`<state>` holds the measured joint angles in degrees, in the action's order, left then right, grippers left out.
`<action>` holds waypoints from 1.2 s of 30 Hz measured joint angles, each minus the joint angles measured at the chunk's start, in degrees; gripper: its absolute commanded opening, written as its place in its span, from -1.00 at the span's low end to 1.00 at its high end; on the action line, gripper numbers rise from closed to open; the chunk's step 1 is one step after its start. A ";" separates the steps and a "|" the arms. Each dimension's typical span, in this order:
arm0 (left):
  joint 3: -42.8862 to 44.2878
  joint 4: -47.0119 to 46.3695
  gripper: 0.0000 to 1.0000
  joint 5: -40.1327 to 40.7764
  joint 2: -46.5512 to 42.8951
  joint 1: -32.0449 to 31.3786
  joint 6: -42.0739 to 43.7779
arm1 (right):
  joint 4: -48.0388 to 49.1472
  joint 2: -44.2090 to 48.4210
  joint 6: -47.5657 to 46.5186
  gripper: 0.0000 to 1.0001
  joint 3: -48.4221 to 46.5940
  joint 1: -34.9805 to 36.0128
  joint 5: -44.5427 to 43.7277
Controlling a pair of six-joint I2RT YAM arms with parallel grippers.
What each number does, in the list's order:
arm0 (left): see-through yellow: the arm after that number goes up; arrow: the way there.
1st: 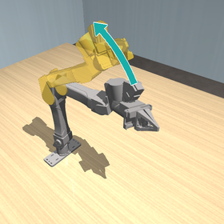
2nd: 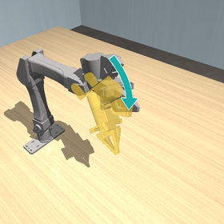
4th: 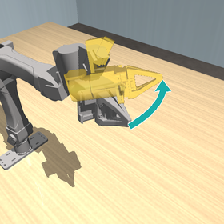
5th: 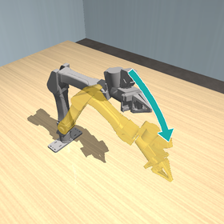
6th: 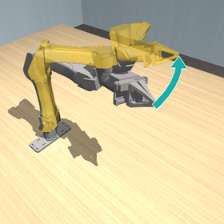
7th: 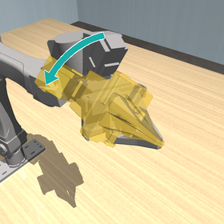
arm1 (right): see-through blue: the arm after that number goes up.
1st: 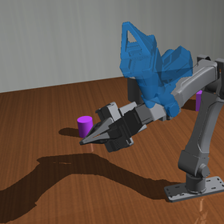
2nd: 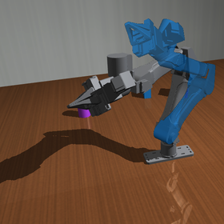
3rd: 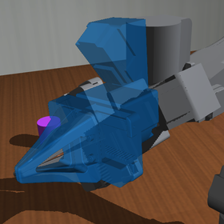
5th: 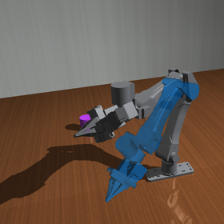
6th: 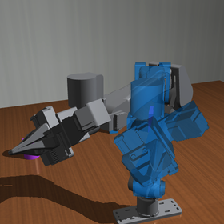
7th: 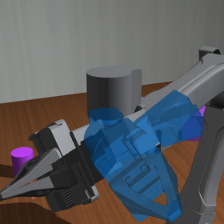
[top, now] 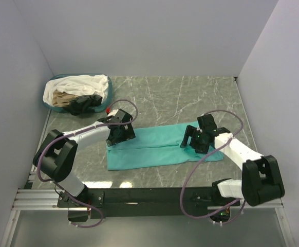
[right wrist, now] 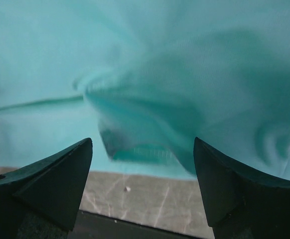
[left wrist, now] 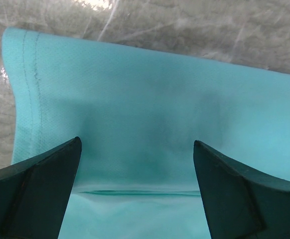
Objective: Fold and stack the t-shirts
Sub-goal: Fold the tshirt
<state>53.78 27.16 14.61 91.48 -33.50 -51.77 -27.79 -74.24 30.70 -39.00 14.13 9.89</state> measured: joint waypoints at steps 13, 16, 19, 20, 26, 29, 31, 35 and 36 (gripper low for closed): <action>-1.99 -0.35 0.99 0.00 -0.26 0.52 0.00 | -4.28 16.70 0.33 0.79 2.16 1.86 0.42; -2.14 -0.50 0.99 -0.17 -0.61 0.52 0.00 | -1.09 12.15 -0.35 0.79 -0.31 1.86 1.62; -2.58 -0.98 0.99 -0.26 -1.05 0.52 -0.02 | 2.64 5.33 -1.22 0.78 -3.61 2.56 2.49; -2.84 -1.20 0.99 -0.31 -1.25 0.52 -0.07 | 3.76 3.34 -1.60 0.78 -4.24 3.30 2.45; -4.28 -1.42 0.99 -0.26 -2.82 0.52 -0.22 | 5.73 -0.37 -1.01 0.76 -2.51 10.91 1.18; -4.31 -1.42 0.99 -0.20 -2.86 0.52 -0.20 | 5.99 -0.37 0.61 0.76 0.94 11.45 0.35; -4.35 -1.44 0.99 -0.17 -2.86 0.52 -0.22 | 5.90 -0.37 1.31 0.76 2.80 11.47 0.28; -5.07 -1.55 0.99 -0.17 -3.13 0.52 -0.22 | 6.01 1.44 1.68 0.76 3.58 11.50 2.12; -5.22 -1.55 0.99 -0.17 -3.37 0.52 -0.24 | 5.97 2.78 1.66 0.76 3.54 11.50 2.75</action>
<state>48.56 25.61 14.44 88.12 -32.97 -52.01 -21.82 -71.46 32.36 -35.46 25.63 12.64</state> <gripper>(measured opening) 0.994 0.882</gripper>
